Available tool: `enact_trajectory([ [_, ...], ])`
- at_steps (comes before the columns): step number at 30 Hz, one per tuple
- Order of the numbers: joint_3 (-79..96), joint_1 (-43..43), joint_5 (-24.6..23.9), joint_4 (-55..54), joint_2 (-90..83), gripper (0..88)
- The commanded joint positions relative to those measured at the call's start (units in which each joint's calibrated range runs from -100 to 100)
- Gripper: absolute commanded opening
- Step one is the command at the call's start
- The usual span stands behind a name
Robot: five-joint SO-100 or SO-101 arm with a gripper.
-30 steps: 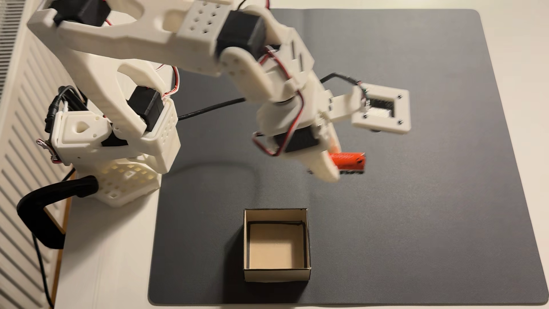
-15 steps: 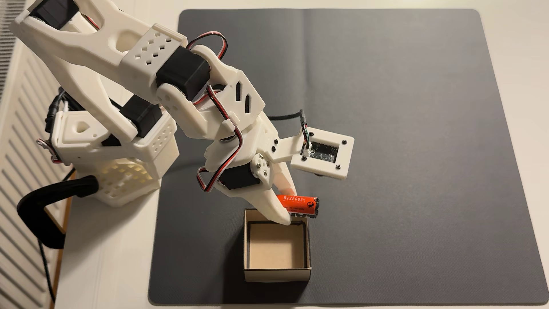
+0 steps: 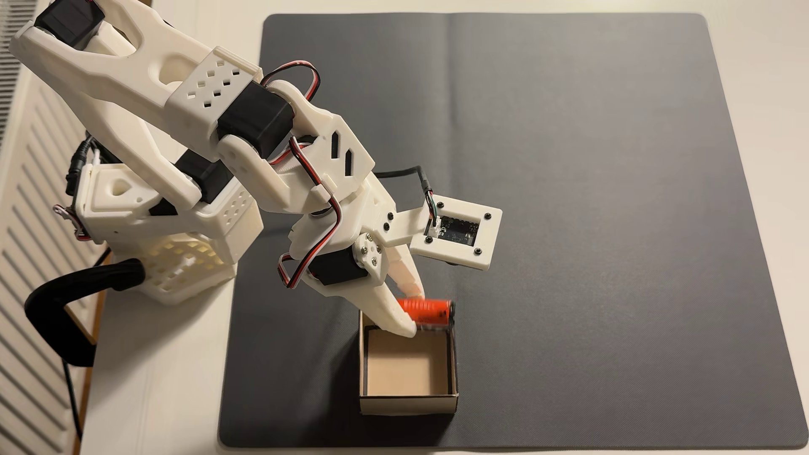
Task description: Pick the red object and place it in the box
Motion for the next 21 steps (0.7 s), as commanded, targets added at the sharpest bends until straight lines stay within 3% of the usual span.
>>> enact_trajectory([
  [1, -0.34, -0.15, -0.17, -0.62, -0.92, 13.1],
  [9, -0.52, -1.56, -0.49, 0.08, -1.43, 12.6],
  [13, -2.61, -6.46, -5.65, 5.24, -1.85, 12.3],
  [18, -6.87, -11.14, -7.63, 11.35, -7.98, 0.0],
  [21, -6.14, -13.81, -7.68, 11.97, -13.42, 0.7],
])
